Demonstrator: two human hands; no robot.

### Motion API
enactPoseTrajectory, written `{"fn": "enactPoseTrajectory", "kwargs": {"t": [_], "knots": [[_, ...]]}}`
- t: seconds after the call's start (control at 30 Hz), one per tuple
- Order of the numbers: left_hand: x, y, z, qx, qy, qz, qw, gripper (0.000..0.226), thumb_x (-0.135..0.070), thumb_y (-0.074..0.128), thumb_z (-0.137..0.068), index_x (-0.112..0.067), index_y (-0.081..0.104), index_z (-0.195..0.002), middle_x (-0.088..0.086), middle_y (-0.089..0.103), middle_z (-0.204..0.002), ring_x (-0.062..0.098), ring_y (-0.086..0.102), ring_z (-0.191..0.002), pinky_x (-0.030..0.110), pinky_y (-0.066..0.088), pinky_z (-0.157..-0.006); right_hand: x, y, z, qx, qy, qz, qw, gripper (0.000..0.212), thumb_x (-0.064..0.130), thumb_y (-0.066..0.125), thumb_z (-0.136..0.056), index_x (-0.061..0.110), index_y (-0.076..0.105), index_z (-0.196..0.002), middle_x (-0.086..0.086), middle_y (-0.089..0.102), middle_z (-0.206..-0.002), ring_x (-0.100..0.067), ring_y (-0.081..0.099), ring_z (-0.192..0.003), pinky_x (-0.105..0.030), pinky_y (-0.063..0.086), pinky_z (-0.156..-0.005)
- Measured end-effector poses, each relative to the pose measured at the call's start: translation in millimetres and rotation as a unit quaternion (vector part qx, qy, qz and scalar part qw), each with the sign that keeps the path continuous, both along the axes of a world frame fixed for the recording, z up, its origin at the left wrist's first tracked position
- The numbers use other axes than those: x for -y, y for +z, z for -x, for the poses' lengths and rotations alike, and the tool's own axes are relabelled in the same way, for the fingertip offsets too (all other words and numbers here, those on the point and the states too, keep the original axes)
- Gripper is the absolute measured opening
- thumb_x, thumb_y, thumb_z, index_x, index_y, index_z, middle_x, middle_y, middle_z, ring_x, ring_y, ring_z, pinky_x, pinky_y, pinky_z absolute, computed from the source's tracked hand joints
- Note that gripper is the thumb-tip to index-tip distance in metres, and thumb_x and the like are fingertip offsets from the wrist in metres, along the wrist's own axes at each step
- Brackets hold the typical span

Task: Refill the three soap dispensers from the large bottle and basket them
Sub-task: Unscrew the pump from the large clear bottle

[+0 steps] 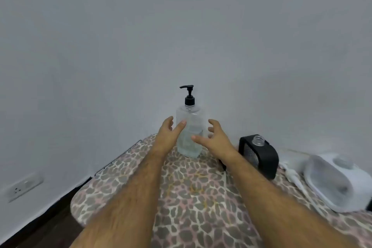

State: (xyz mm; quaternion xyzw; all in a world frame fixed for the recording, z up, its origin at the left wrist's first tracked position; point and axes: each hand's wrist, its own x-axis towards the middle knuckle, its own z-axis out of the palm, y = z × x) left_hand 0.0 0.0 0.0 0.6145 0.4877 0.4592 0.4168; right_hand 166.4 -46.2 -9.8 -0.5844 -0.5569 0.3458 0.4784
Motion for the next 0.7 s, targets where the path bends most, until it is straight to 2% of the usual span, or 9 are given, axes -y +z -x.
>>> {"fn": "enactPoseTrajectory", "kwargs": {"t": [0.07,0.13,0.17,0.23,0.4,0.57,0.7], "knots": [[-10.5,-2.6,-5.6,0.019,-0.015,0.0,1.0,0.075,-0.055,0.059,-0.091,-0.021,0.031,-0.152,0.001,0.038,-0.154,0.019,0.041,-0.139,0.04,0.041,-0.109,-15.4,-3.9,0.5,-0.017,0.015,-0.015,1.0,0.097,0.039,0.084,-0.074,0.025,0.025,-0.15,-0.003,0.045,-0.146,-0.021,0.048,-0.13,-0.044,0.046,-0.106],[-17.2,-6.2,-11.5,0.039,-0.05,-0.007,0.998,0.057,-0.05,0.061,-0.091,-0.026,0.044,-0.14,-0.01,0.053,-0.138,0.01,0.053,-0.124,0.031,0.048,-0.098,-30.2,-10.1,2.2,-0.023,0.025,-0.013,0.999,0.084,0.029,0.082,-0.078,0.023,0.032,-0.145,0.0,0.053,-0.135,-0.018,0.054,-0.122,-0.04,0.05,-0.101],[-21.1,-9.8,-14.6,0.042,-0.057,-0.012,0.997,0.057,-0.049,0.061,-0.091,-0.027,0.044,-0.141,-0.013,0.053,-0.134,0.008,0.054,-0.122,0.03,0.048,-0.099,-37.1,-14.0,4.1,-0.019,0.023,-0.014,0.999,0.079,0.026,0.08,-0.08,0.022,0.034,-0.144,0.001,0.054,-0.132,-0.017,0.055,-0.12,-0.038,0.05,-0.1],[-22.5,-14.3,-18.5,0.041,-0.048,-0.007,0.998,0.068,-0.051,0.061,-0.09,-0.026,0.038,-0.148,-0.01,0.048,-0.133,0.006,0.047,-0.121,0.029,0.044,-0.101,-42.2,-18.8,8.3,-0.008,0.015,-0.014,1.0,0.071,0.025,0.075,-0.084,0.021,0.035,-0.143,0.001,0.054,-0.131,-0.017,0.055,-0.119,-0.037,0.05,-0.1],[-7.5,-12.2,-17.9,0.047,-0.028,-0.021,0.998,0.065,-0.045,0.065,-0.089,-0.023,0.042,-0.145,-0.004,0.054,-0.127,0.009,0.055,-0.114,0.02,0.046,-0.085,-31.1,-16.3,9.5,-0.034,0.017,-0.017,0.999,0.056,0.02,0.073,-0.086,0.022,0.042,-0.132,0.0,0.059,-0.122,-0.017,0.061,-0.111,-0.038,0.054,-0.096],[39.5,4.3,-19.0,0.054,-0.029,-0.036,0.997,0.058,-0.042,0.071,-0.085,-0.024,0.049,-0.136,-0.005,0.064,-0.114,0.013,0.064,-0.108,0.028,0.054,-0.087,20.0,1.1,-1.9,-0.026,0.033,-0.023,0.999,0.063,0.021,0.076,-0.084,0.021,0.041,-0.137,-0.001,0.06,-0.122,-0.017,0.062,-0.11,-0.041,0.056,-0.093],[97.8,20.1,-30.0,0.045,-0.047,-0.034,0.997,0.062,-0.043,0.073,-0.083,-0.021,0.049,-0.136,-0.004,0.062,-0.109,0.017,0.065,-0.106,0.04,0.056,-0.092,91.3,25.1,-17.9,-0.013,0.039,-0.03,0.999,0.055,0.016,0.073,-0.088,0.021,0.043,-0.134,0.006,0.06,-0.109,-0.006,0.063,-0.098,-0.023,0.054,-0.079]]}}
